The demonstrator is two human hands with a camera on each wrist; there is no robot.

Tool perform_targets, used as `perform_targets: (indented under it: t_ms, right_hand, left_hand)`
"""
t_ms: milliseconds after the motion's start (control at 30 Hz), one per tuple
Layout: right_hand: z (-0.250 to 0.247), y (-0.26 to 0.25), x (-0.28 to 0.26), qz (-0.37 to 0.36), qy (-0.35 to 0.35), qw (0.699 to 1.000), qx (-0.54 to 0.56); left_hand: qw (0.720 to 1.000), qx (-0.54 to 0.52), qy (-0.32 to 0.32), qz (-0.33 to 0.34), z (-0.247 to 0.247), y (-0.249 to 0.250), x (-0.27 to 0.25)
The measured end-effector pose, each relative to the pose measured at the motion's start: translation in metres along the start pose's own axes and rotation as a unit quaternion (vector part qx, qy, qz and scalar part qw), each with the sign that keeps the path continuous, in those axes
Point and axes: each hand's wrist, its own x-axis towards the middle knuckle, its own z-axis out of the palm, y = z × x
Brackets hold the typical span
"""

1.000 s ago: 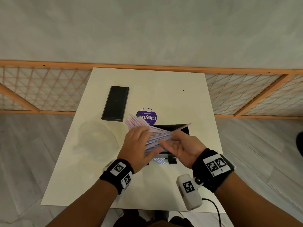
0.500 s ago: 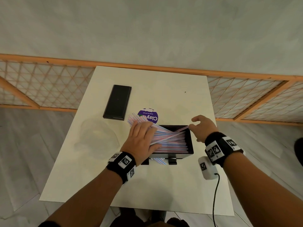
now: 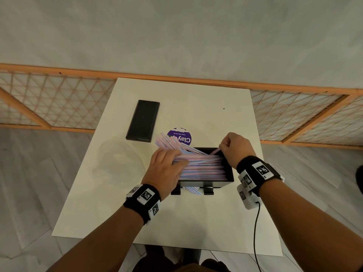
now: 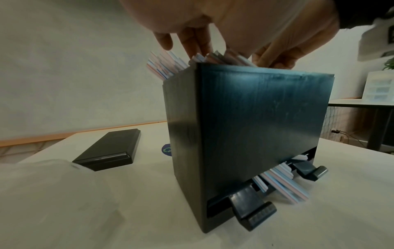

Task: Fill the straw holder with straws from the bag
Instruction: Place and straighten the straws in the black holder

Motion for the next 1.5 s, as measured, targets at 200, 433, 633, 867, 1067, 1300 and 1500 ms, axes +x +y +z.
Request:
perform_targets:
  t_ms: [200,433,633,867,1067,1300,1500]
  right_hand:
    - [-0.028,-0.031,-0.016,-0.093,0.077,0.983,0.140]
    - [-0.071,-0.083,-0.038,-0.294,0.075,0.952,0.034]
    - [-0.031,-0.093,-0.034,-0.353,-0.080,0.923,-0.131]
    - [0.022,-0.082,-0.023,-0.306,-0.175,0.923,-0.157]
    - [0.034,-0.075,-0.004,-0.219,-0.137,0.957,-0.134]
    - [0.044,-0.065,-0.006,-0.257,-0.139,0.946,-0.143]
    - [0.055,-0.066,-0.009,-0.299,-0.157,0.918,-0.208]
  left_hand:
    - [0.999,0.001,-0.030,-0.024,-0.002,0.005,0.004]
    - [0.998,-0.051,-0.003,-0.046,0.004,0.010,0.004]
    - [0.993,-0.083,0.027,-0.082,-0.001,0.008,-0.010]
    - [0.977,-0.140,0.002,-0.160,-0.016,0.004,-0.023]
    - [0.954,-0.212,-0.033,-0.211,-0.014,0.002,-0.026]
    - [0.985,-0.096,0.008,-0.144,-0.008,0.006,-0.021]
    - [0.999,0.023,0.009,-0.032,0.005,0.010,-0.014]
